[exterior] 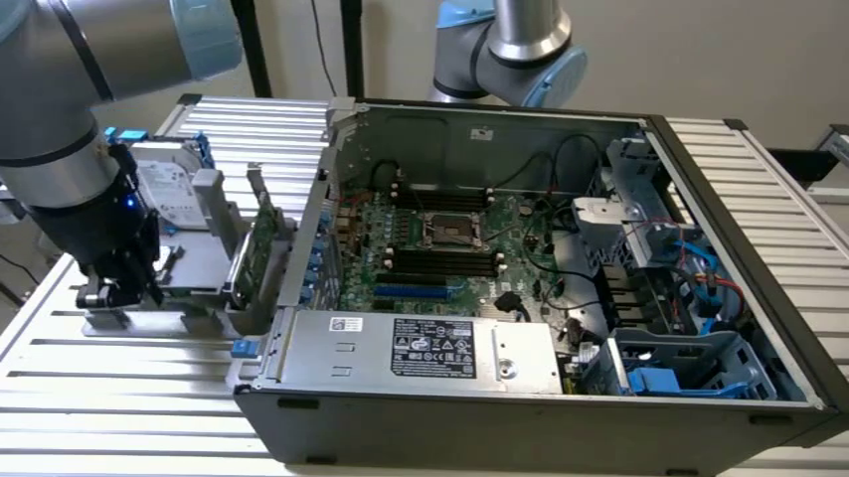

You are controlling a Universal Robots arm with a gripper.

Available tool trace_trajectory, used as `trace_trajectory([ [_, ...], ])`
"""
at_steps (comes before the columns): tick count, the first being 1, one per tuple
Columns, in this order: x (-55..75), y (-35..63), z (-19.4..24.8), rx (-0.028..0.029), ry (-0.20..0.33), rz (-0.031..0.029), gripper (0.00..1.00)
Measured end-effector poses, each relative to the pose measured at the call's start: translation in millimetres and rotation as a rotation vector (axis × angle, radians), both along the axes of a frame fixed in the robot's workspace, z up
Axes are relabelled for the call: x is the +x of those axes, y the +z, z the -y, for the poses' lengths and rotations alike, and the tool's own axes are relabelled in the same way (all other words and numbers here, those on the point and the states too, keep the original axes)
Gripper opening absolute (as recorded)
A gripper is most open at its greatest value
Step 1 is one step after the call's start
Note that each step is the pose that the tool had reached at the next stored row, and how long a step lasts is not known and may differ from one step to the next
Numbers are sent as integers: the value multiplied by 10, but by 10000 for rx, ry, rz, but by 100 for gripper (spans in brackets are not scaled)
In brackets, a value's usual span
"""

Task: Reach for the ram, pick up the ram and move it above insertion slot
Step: 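Pick up the ram and move it above insertion slot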

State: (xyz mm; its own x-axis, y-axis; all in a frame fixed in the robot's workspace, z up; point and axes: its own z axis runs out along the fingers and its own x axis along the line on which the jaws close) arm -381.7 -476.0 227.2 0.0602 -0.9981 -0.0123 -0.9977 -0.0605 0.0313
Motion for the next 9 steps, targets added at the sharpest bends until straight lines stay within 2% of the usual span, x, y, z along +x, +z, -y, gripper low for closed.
trace_trajectory([
  [5, 19, 229, 1, -1, 1, -5, 13],
  [9, 88, 410, 0, 0, 2, -7, 13],
])
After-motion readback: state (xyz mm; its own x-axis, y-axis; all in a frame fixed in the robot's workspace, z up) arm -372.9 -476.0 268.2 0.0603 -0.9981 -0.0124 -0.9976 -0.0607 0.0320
